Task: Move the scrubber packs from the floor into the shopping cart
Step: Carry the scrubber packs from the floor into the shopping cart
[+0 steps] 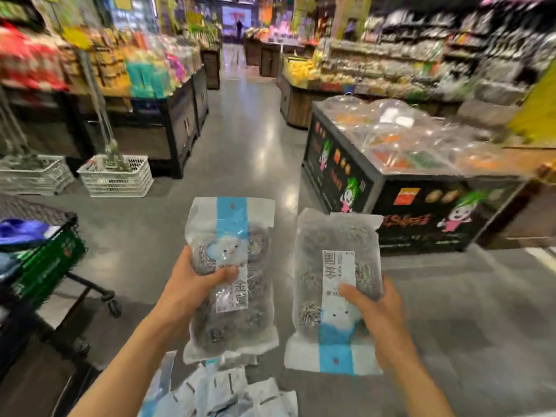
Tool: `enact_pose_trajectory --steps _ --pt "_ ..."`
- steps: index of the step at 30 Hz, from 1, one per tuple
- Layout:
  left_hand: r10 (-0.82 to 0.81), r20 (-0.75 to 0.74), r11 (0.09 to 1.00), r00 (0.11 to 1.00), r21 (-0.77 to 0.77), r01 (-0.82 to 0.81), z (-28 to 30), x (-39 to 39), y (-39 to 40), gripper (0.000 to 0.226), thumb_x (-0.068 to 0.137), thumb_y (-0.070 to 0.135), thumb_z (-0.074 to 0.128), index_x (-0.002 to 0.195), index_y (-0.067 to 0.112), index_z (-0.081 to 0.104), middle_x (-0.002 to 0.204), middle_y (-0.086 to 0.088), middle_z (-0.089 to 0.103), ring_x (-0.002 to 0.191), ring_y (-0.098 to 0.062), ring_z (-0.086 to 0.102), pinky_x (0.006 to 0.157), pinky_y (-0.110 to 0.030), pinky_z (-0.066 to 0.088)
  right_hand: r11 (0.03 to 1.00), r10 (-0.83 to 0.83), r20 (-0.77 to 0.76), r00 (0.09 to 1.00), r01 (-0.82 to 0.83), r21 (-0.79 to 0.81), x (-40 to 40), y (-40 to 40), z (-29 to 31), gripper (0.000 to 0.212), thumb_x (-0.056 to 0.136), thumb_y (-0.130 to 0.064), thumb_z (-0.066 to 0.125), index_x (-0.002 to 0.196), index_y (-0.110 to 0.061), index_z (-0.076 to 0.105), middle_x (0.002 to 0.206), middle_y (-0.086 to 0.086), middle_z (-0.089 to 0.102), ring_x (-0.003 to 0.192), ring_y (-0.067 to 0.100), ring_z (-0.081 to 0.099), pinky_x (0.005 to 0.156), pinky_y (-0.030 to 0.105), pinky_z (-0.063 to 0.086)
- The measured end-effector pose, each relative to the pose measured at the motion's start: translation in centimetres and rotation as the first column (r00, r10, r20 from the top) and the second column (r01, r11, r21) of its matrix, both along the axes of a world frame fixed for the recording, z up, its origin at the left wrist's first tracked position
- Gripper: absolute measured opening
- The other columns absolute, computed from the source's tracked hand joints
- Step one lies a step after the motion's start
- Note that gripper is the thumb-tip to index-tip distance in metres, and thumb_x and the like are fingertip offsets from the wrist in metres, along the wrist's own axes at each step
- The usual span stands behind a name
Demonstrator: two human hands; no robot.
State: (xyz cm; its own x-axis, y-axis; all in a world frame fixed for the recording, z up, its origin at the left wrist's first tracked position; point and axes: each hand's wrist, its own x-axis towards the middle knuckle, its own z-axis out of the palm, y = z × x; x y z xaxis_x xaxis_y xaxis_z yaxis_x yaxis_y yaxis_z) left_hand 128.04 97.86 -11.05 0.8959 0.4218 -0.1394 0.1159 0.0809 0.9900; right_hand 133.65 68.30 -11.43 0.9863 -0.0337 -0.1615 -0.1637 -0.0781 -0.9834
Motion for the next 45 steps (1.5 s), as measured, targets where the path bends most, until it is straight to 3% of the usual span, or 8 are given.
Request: enact_pose_trajectory --steps 3,18,25,28,32,36,39,45 --pt "-0.141 0.074 0.990 0.987 -0.001 0.141 4.2 0.2 -0.8 0.059 0.072 -0.004 0.085 0.117 0.025 0.058 0.104 -0.003 0.079 0.093 -0.024 0.077 0.081 -0.043 0.060 0.996 -0.060 0.057 0.997 0.056 0.064 -3.3 -0.7 4.1 0.037 0.083 -0.007 0.079 0.113 -0.021 0.063 0.093 -0.003 0.080 0.079 0.018 0.078 0.053 0.031 0.061" --pt "-0.669 0.243 0.711 0.702 -0.067 0.700 10.0 -0.9 -18.1 0.071 0.064 0.005 0.086 0.128 0.017 0.058 0.107 -0.002 0.079 0.093 -0.021 0.078 0.071 -0.032 0.064 0.815 -0.575 0.242 0.781 0.574 0.084 -20.5 -12.1 10.7 0.029 0.084 -0.014 0.080 0.108 -0.021 0.065 0.098 -0.004 0.080 0.082 0.017 0.078 0.060 0.031 0.061" --pt "-0.837 0.223 0.490 0.501 -0.105 0.865 9.1 -7.0 -30.0 0.073 0.055 0.015 0.088 0.121 0.026 0.059 0.103 0.003 0.080 0.091 -0.019 0.078 0.074 -0.039 0.064 0.594 -0.786 0.267 0.557 0.801 0.078 -33.1 -19.7 9.4 0.040 0.082 -0.015 0.082 0.118 -0.015 0.064 0.106 0.004 0.079 0.094 0.027 0.077 0.079 0.047 0.062" --pt "-0.879 0.235 0.405 0.416 -0.095 0.909 9.2 -11.2 -35.4 0.078 0.055 0.013 0.088 0.125 0.022 0.057 0.106 0.000 0.079 0.094 -0.020 0.077 0.079 -0.040 0.062 0.492 -0.849 0.269 0.456 0.866 0.086 -39.3 -22.5 9.0 0.041 0.080 -0.016 0.083 0.117 -0.016 0.065 0.105 0.003 0.079 0.093 0.026 0.077 0.078 0.047 0.063" --pt "-0.931 0.248 0.256 0.268 -0.080 0.963 9.0 -18.3 -42.7 0.061 0.064 0.004 0.085 0.116 0.021 0.058 0.094 0.006 0.080 0.086 -0.015 0.078 0.065 -0.028 0.063 0.373 -0.907 0.260 0.333 0.919 0.126 -48.4 -26.0 8.7 0.038 0.082 -0.012 0.081 0.116 -0.018 0.066 0.104 0.004 0.079 0.091 0.025 0.077 0.065 0.035 0.062" --pt "-0.964 0.225 0.131 0.142 -0.063 0.989 8.7 -25.9 -50.0 0.073 0.058 0.008 0.089 0.124 0.015 0.058 0.105 -0.003 0.079 0.093 -0.022 0.077 0.070 -0.035 0.064 0.227 -0.947 0.262 0.184 0.963 0.143 -58.0 -28.7 8.6 0.040 0.082 -0.012 0.081 0.120 -0.016 0.067 0.105 0.004 0.079 0.093 0.026 0.077 0.075 0.043 0.064" --pt "-0.973 0.229 0.004 0.017 -0.058 0.998 8.7 -32.4 -55.6 0.074 0.058 0.009 0.089 0.125 0.016 0.058 0.110 -0.003 0.078 0.099 -0.023 0.076 0.080 -0.041 0.063 0.082 -0.966 0.256 0.037 0.982 0.170 -65.4 -30.1 8.4 0.034 0.083 -0.009 0.080 0.114 -0.016 0.067 0.099 0.002 0.080 0.087 0.023 0.078 0.062 0.034 0.063" --pt "-0.914 0.246 -0.341 -0.322 -0.035 0.940 8.8 -46.6 -65.7 0.064 0.063 0.007 0.086 0.120 0.021 0.060 0.102 0.006 0.080 0.090 -0.013 0.077 0.066 -0.026 0.062 -0.251 -0.927 0.232 -0.296 0.946 0.206 -79.4 -31.1 8.0 0.035 0.084 -0.005 0.078 0.115 -0.014 0.065 0.099 0.001 0.081 0.088 0.020 0.078 0.066 0.028 0.062"
